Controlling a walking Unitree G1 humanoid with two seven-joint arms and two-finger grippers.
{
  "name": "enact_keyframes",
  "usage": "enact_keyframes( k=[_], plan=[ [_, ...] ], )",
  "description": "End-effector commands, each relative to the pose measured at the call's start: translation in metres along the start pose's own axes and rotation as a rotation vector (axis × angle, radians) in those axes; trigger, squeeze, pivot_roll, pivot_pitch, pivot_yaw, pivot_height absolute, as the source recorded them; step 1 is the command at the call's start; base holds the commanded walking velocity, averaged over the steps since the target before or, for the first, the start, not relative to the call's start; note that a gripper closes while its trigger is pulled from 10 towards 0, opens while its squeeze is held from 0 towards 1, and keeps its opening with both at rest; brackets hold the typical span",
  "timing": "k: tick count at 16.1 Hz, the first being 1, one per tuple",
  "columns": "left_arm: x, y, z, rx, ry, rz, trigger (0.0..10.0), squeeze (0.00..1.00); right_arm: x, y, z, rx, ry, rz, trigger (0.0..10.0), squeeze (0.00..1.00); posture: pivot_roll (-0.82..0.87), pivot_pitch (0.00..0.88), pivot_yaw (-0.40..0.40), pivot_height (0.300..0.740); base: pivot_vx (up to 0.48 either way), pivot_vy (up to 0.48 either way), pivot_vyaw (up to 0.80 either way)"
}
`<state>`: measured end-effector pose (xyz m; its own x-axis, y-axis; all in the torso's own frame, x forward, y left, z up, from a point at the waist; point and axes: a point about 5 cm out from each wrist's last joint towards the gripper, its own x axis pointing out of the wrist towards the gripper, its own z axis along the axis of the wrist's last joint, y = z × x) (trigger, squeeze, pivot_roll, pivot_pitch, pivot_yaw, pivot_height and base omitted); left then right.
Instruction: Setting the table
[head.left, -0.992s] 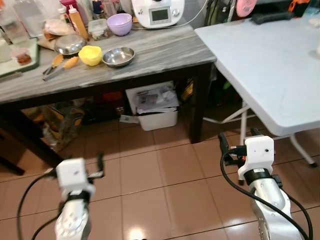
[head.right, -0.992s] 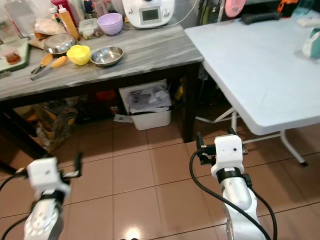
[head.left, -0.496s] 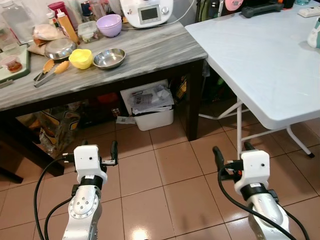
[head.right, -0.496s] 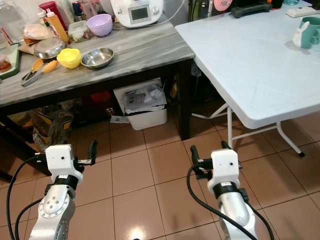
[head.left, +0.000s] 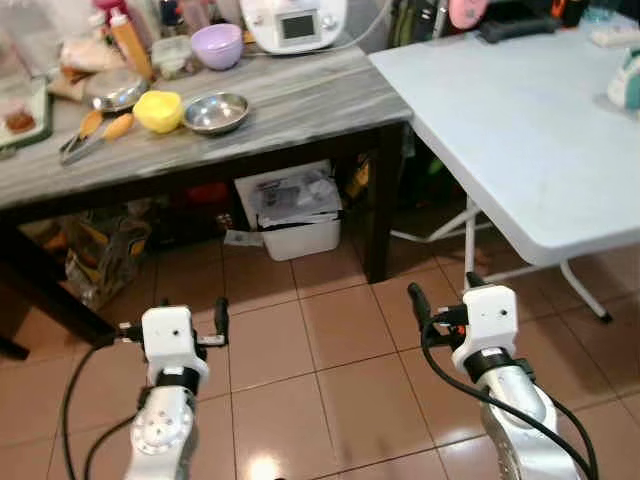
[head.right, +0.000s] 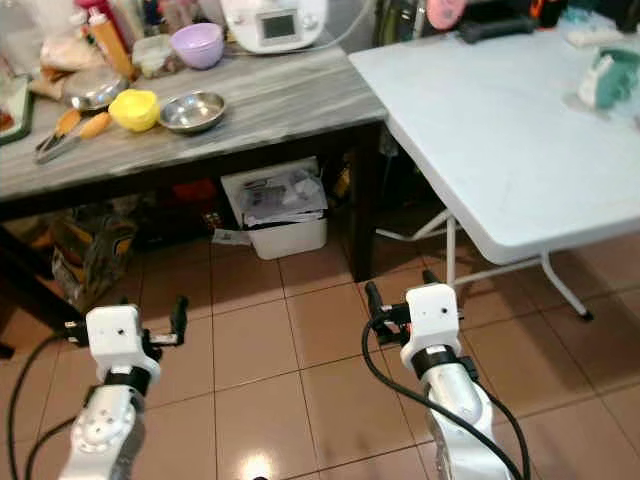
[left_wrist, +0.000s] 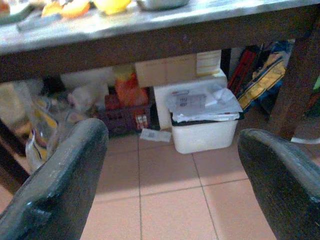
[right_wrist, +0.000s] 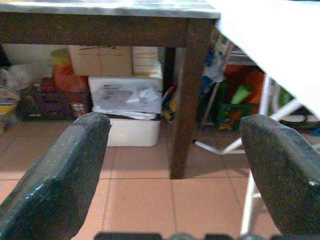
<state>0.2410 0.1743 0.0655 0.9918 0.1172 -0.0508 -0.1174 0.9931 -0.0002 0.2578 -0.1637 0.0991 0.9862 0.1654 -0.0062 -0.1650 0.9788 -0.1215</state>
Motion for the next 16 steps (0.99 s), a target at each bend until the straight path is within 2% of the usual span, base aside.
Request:
enact_keyframes(
  k=[1,4,5,7,10,16],
  plan=[
    [-0.003,0.006,0.001,0.006,-0.003,0.03,10.0,0.0,0.002,0.006,-0.003,0.018,0.016,0.035,10.0,0.0,-0.15,0.089,0.079,0.74,0.0,0.0,0.0],
    [-0.012,0.003,-0.002,0.016,0.017,-0.008,10.0,0.0,0.007,0.0,-0.005,0.046,0.032,-0.002,10.0,0.0,-0.12,0.116,0.075,0.74,0.0,0.0,0.0],
    [-0.012,0.006,-0.001,0.022,0.011,-0.004,10.0,0.0,0.005,0.004,-0.009,0.055,0.043,0.015,10.0,0.0,-0.12,0.11,0.071,0.74,0.0,0.0,0.0],
    [-0.006,0.009,0.0,0.042,0.004,0.019,10.0,0.0,0.008,0.01,-0.007,-0.023,0.021,0.053,10.0,0.0,-0.13,0.102,0.069,0.74,0.0,0.0,0.0],
    [0.0,0.003,0.002,0.048,-0.004,0.008,10.0,0.0,0.017,0.014,-0.002,-0.043,0.001,0.07,10.0,0.0,-0.13,0.088,0.066,0.74,0.0,0.0,0.79],
    [0.002,0.004,0.002,0.053,-0.004,0.017,10.0,0.0,0.02,0.009,-0.002,-0.056,-0.004,0.068,10.0,0.0,-0.13,0.087,0.065,0.74,0.0,0.0,0.79]
  ],
)
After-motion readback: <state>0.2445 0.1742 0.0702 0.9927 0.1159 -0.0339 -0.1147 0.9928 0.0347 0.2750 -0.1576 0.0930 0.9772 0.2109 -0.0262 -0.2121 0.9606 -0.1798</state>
